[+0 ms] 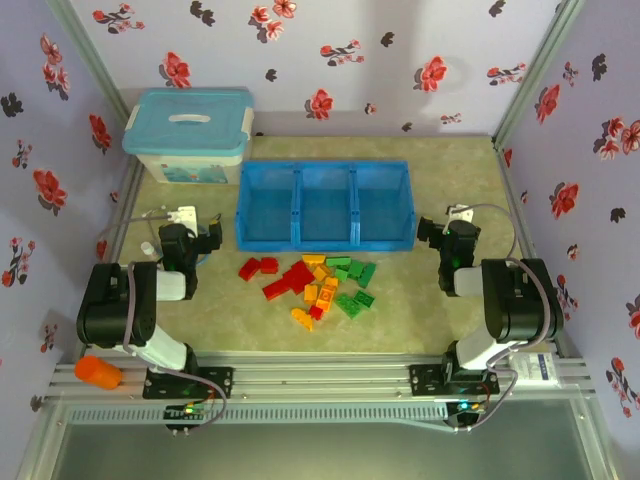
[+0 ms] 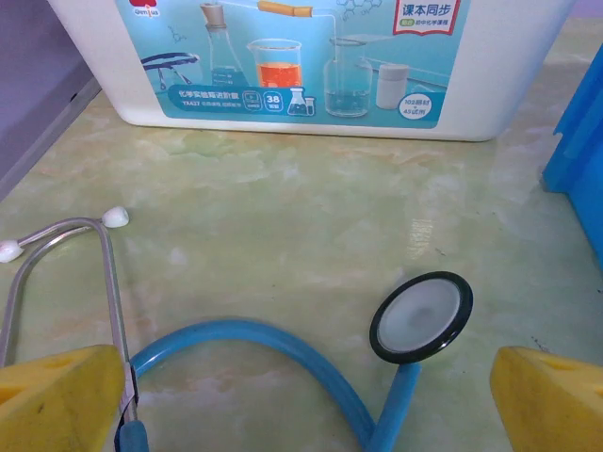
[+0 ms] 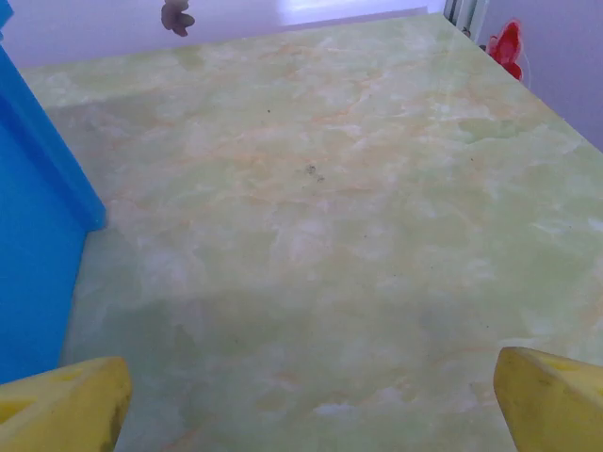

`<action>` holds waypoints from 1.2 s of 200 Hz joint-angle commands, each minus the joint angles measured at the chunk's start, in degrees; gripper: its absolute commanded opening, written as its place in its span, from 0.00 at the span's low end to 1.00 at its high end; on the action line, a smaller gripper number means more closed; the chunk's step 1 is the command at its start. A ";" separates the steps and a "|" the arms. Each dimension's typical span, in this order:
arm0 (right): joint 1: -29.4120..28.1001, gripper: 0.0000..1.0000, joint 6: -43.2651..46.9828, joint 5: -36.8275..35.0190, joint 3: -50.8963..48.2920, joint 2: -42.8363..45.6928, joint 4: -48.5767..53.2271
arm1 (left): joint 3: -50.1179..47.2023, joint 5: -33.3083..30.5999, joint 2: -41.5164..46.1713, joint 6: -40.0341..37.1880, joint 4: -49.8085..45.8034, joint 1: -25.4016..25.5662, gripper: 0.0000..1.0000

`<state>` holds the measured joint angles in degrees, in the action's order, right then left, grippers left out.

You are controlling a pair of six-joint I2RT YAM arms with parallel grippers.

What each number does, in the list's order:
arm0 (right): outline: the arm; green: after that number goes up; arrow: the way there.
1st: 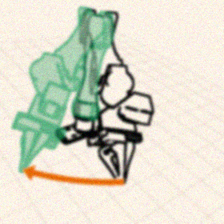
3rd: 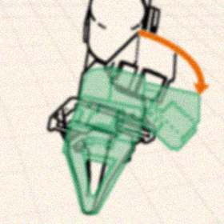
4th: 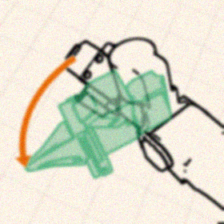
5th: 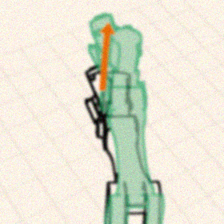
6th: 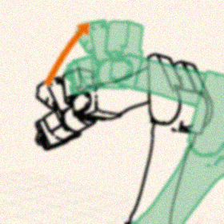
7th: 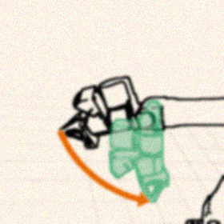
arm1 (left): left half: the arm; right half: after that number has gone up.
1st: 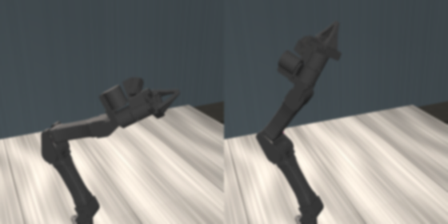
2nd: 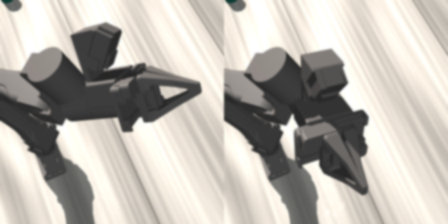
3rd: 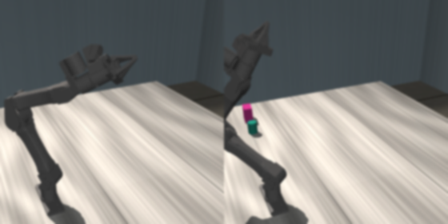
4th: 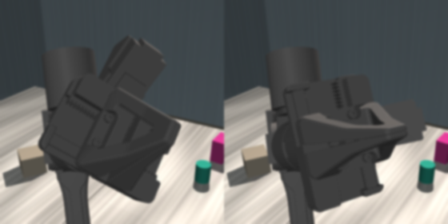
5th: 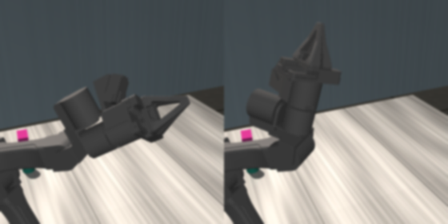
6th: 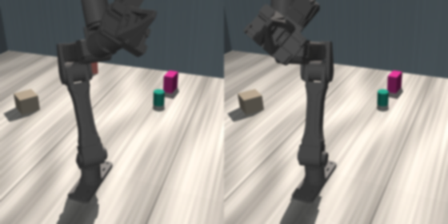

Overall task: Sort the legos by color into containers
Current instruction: Move the container to the top-center of the table.

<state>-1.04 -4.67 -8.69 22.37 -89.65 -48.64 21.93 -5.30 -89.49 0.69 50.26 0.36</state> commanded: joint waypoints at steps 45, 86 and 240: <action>0.34 0.99 -0.08 0.81 0.35 0.40 -0.92 | 1.01 0.55 1.01 -0.60 -0.25 -0.36 1.00; 0.34 0.99 -0.09 0.82 0.33 0.42 -0.93 | 1.01 0.58 1.04 -0.58 -0.27 -0.36 1.00; -1.15 0.99 4.09 7.52 3.34 10.62 11.82 | 0.86 -13.74 8.00 -3.97 -4.41 6.32 1.00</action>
<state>-1.02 -4.25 -6.94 22.39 -88.73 -47.51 21.87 -8.69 -88.51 0.32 49.78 1.98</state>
